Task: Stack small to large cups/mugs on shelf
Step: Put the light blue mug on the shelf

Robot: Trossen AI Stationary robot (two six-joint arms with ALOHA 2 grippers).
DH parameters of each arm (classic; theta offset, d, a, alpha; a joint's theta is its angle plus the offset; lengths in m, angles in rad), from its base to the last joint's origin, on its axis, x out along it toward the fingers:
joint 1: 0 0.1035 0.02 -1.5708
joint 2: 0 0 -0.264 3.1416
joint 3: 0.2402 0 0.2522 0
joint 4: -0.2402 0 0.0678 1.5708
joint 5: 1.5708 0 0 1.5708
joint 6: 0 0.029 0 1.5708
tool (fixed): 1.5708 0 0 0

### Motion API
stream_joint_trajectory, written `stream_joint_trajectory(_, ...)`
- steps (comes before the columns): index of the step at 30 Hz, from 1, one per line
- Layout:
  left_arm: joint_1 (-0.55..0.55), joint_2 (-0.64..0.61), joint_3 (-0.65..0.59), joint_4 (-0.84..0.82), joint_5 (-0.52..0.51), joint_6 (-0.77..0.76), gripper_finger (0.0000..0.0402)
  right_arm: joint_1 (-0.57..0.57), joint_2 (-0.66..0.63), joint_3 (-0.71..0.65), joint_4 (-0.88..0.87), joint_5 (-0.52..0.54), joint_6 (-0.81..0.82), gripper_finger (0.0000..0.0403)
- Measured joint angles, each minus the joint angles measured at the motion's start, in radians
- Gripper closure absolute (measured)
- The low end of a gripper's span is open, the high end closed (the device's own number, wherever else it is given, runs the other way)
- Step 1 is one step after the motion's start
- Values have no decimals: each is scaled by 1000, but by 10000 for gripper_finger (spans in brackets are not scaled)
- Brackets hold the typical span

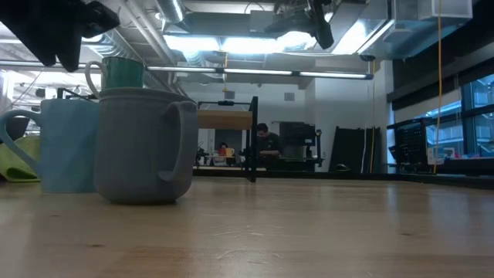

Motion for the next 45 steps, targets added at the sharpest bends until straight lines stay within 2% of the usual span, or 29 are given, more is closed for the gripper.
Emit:
stream_joint_trajectory(7, 0, 53, -12, 5, -5, -25, 294, 0, 0, 0, 0, -8, 0, 131)
stream_joint_trajectory(20, 0, 53, -83, 68, -3, -75, 294, 1, 0, 0, -3, -27, 0, 131)
stream_joint_trajectory(25, 1, 53, -126, 83, 35, -84, 294, 1, 0, 0, -3, -27, 1, 131)
stream_joint_trajectory(37, 33, 58, -134, 109, 3, -73, 294, 1, 0, 0, -3, -26, 4, 131)
stream_joint_trajectory(40, 36, 58, -145, 119, 3, -73, 305, 1, 0, 0, -3, -26, 4, 131)
stream_joint_trajectory(45, 36, 58, -159, 120, 8, -72, 344, 1, 0, 0, -3, -27, 4, 131)
